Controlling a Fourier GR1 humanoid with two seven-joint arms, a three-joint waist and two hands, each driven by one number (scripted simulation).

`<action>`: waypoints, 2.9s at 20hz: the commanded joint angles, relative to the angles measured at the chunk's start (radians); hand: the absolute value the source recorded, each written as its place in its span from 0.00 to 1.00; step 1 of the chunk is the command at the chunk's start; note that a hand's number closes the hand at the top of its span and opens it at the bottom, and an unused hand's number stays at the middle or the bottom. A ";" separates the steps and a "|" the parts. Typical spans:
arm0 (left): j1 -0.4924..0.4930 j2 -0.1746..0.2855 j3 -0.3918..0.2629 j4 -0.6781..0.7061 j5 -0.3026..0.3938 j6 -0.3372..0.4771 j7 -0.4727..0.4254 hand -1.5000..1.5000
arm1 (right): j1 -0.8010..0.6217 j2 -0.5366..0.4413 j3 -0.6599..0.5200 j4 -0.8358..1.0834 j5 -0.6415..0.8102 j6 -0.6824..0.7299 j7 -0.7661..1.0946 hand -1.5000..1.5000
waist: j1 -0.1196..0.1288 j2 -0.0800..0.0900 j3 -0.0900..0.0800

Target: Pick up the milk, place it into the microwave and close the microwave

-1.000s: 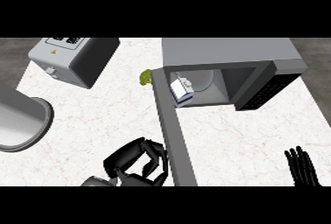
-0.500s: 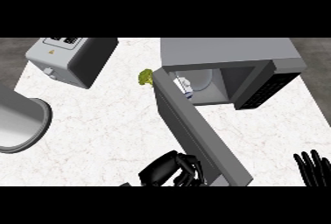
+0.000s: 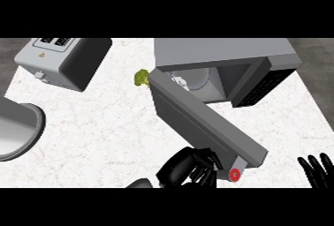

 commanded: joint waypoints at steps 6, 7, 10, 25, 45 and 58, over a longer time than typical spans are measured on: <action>-0.151 -0.023 -0.061 0.030 0.182 0.237 -0.034 1.00 | 0.023 -0.038 0.035 -0.179 -0.072 -0.020 0.147 0.00 | -0.037 0.013 -0.004; -0.206 -0.023 -0.052 0.036 0.190 0.247 -0.006 1.00 | 0.015 -0.040 0.023 -0.180 -0.095 -0.019 0.147 0.00 | -0.047 0.013 -0.002; -0.261 -0.023 -0.048 0.084 0.231 0.301 -0.031 1.00 | 0.015 -0.035 0.025 -0.174 -0.096 -0.030 0.156 0.00 | -0.054 0.016 0.000; -0.533 -0.024 0.100 0.315 0.503 0.317 -0.085 1.00 | 0.020 -0.089 0.012 -0.326 -0.182 -0.082 0.296 0.00 | -0.104 0.042 0.001; -0.575 -0.024 0.151 0.463 0.741 0.327 -0.220 1.00 | -0.035 -0.116 -0.017 -0.368 -0.271 -0.103 0.343 0.00 | -0.147 0.062 0.005; -0.576 -0.024 0.136 0.469 0.799 0.372 -0.333 1.00 | -0.058 -0.150 0.012 -0.405 -0.331 -0.060 0.365 0.00 | -0.169 0.074 0.003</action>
